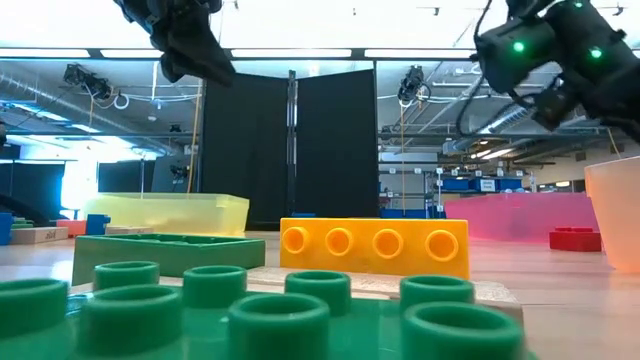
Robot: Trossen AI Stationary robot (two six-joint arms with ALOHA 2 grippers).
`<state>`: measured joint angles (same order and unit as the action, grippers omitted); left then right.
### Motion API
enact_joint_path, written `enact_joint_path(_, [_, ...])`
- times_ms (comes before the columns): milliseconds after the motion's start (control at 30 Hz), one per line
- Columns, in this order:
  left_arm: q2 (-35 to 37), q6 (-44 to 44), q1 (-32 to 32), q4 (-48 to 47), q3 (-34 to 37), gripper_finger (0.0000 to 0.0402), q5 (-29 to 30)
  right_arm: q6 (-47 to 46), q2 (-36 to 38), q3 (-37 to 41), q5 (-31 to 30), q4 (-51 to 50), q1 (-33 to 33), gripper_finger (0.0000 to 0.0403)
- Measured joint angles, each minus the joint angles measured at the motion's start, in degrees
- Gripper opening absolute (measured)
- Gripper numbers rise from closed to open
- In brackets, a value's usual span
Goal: Sort blocks by size
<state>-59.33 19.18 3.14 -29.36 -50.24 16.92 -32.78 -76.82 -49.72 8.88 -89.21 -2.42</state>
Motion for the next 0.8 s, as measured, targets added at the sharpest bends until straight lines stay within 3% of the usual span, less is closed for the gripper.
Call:
enact_joint_path(367, [-0.24,0.82,-0.03,0.33,0.0,0.0141,-0.02,5.79,-4.15,2.37,1.83,6.97,4.73,0.0367])
enact_joint_path(567, [-0.24,2.27,-0.03,0.35,0.0,0.0141,-0.02,8.26,-9.0,2.37,-2.27,7.61,7.17,0.038])
enact_joint_path(800, [-0.24,2.33,-0.03,0.42,0.0,0.0141,-0.02,14.26,-17.45,2.37,-1.53,8.83,8.38,0.0378])
